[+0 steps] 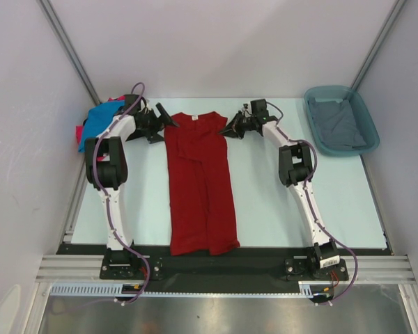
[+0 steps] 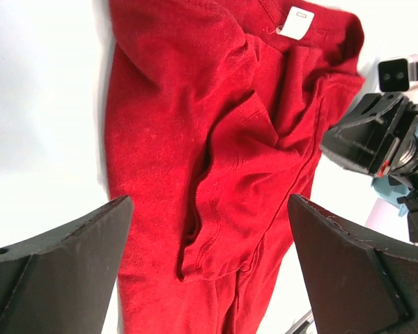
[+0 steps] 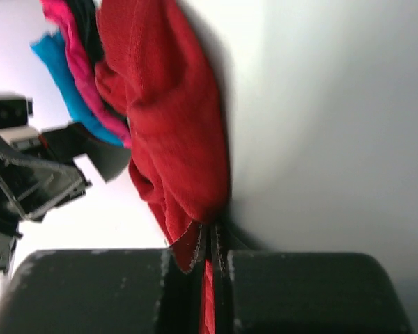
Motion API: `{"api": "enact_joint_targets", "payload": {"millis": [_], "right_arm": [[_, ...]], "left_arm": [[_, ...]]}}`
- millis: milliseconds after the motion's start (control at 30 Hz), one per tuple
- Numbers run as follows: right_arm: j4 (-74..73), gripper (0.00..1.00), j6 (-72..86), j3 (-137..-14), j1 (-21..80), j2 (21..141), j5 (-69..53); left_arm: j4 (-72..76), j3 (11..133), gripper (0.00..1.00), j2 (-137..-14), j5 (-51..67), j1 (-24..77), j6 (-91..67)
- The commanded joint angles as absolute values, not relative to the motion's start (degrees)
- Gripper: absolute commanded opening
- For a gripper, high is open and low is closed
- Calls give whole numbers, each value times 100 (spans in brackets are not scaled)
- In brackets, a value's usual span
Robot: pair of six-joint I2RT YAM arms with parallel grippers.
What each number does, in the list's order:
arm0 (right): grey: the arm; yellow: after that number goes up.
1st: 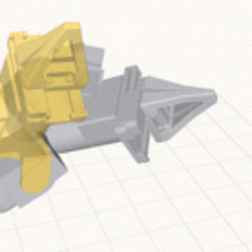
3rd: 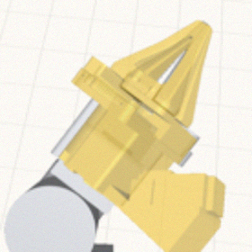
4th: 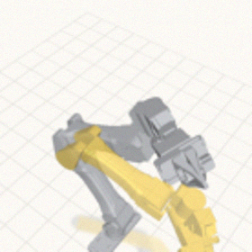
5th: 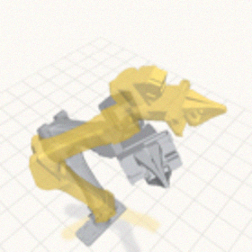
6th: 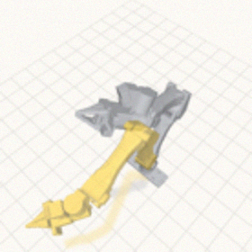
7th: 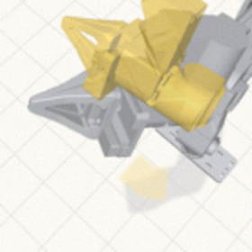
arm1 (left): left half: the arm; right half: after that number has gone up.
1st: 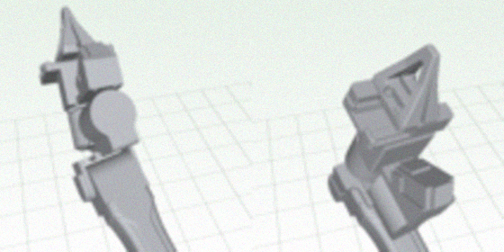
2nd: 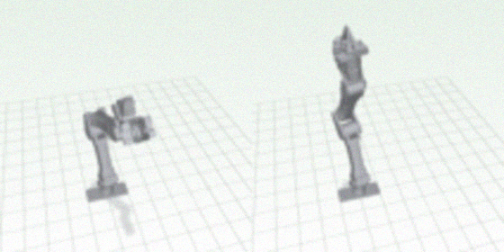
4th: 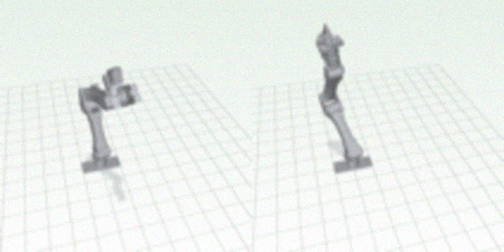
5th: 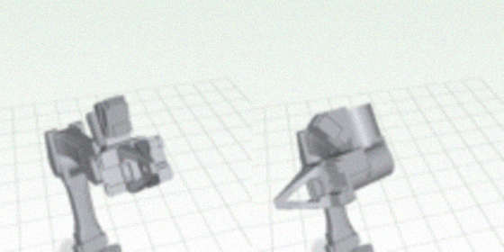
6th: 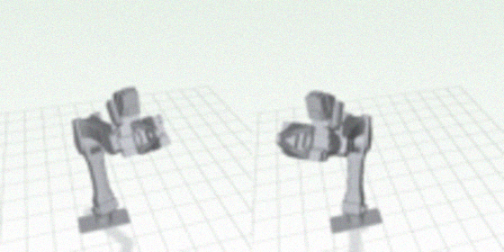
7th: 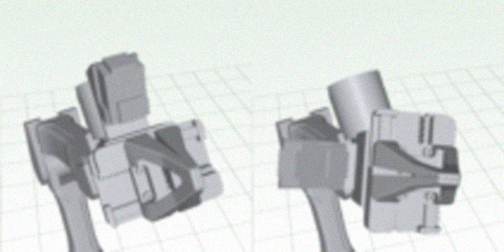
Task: Fold and stack the t-shirts
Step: Fold the tshirt
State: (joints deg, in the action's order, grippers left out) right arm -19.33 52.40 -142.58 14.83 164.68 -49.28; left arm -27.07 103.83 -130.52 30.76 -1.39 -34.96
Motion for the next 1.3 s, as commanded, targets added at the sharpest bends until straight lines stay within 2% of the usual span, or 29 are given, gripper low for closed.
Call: {"api": "enact_joint_targets", "payload": {"millis": [0,467,500,600,700,833,933,1033,1133,1267], "right_arm": [[-2241,0,5036,-13975,1099,16322,-3605],[-2479,1,4448,-13632,387,15865,-3261],[-2426,20,4465,-13562,378,15838,-3356],[-2355,50,4413,-13640,395,15751,-3559],[-2531,57,4080,-13544,422,15331,-3341],[-2768,59,3701,-13079,483,14591,-2945],[-3364,59,3368,-12964,580,14118,-2515],[-4129,60,3174,-12562,650,13730,-2031],[-4376,61,3059,-11613,677,13045,-1960],[-4719,61,2971,-10312,694,12027,-2135]], "left_arm": [[-2566,10433,100,-12674,3278,-149,-3489],[-2496,10529,100,-12753,3401,-44,-3498],[-2496,10538,100,-12753,3436,-53,-3498],[-2417,10582,100,-12744,3611,-53,-3402],[-2207,10626,100,-12683,3787,140,-3358],[-1960,10731,100,-12630,4069,193,-3323],[-2554,10828,100,-12534,3763,255,-3069],[-3030,10311,100,-12192,3289,351,-2673],[-3715,9696,100,-11752,2770,536,-2182],[-3517,7908,100,-10865,2680,703,-2127]]}}
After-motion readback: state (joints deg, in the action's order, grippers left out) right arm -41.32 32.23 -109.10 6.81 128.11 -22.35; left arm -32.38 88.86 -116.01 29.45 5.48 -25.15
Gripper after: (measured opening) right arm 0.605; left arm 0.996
